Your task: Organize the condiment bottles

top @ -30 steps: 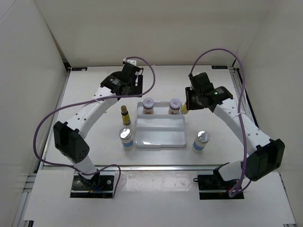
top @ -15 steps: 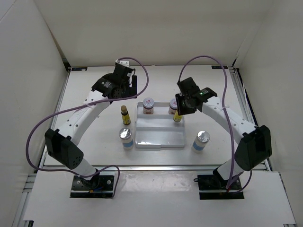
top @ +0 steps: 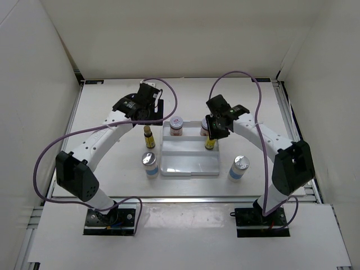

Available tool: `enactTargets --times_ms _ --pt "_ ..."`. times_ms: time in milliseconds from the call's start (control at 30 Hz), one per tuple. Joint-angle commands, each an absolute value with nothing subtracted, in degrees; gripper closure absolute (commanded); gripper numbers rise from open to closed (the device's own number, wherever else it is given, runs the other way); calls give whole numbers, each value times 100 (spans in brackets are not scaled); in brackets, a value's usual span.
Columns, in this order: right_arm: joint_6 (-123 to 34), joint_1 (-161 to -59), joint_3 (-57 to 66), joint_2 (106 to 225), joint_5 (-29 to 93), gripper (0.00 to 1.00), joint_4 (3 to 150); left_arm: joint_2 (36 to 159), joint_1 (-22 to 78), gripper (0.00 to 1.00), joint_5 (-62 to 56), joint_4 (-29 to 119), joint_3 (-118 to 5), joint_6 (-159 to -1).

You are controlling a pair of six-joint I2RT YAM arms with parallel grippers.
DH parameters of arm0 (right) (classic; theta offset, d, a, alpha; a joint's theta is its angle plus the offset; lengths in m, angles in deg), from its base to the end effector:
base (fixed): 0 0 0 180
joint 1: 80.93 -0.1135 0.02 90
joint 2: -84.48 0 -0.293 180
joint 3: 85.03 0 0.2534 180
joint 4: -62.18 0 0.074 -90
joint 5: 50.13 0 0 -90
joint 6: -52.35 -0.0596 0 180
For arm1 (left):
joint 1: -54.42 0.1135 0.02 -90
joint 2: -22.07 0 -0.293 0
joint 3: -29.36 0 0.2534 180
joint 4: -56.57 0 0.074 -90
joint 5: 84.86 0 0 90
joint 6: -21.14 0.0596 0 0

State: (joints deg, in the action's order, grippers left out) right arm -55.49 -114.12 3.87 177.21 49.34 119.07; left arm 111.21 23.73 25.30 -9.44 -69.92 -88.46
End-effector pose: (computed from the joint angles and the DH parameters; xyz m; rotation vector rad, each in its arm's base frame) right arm 0.2997 0.1843 0.2734 -0.2926 2.5937 0.0986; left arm 0.3011 -0.1548 0.3435 0.1040 2.4600 0.0750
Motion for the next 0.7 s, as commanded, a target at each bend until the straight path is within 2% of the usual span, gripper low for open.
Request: enactTargets --times_ms 0,100,233,267,300,433,467,533,667 --pt "-5654 -11450 469 17703 5015 63 11683 10961 2375 0 2394 -898 -6881 -8890" --pt "-5654 -11450 522 17703 5068 52 11744 11084 2375 0 2394 -898 -6880 -8943" --pt "-5654 -11450 575 17703 5190 43 11850 11154 2375 0 2342 -775 -6696 -9004" --pt "-5654 -11450 627 17703 5191 35 11850 11215 2375 0 2342 -714 -6626 -9005" --pt "-5654 -11450 628 17651 5252 31 11902 11215 2375 0 2342 -713 -6625 -9005" --pt "-5654 -11450 812 17397 5305 21 11964 11268 2375 4 2289 -459 -6398 -9057" --pt "-5654 -11450 812 17396 5305 17 11964 11347 2375 8 2289 -406 -6397 -9057" --pt "-5654 -11450 926 17238 5305 15 12017 11487 2375 13 2289 -405 -6344 -9110" --pt "-5602 -11450 988 17132 5428 12 12078 11611 2428 32 2289 -282 -6283 -9162"
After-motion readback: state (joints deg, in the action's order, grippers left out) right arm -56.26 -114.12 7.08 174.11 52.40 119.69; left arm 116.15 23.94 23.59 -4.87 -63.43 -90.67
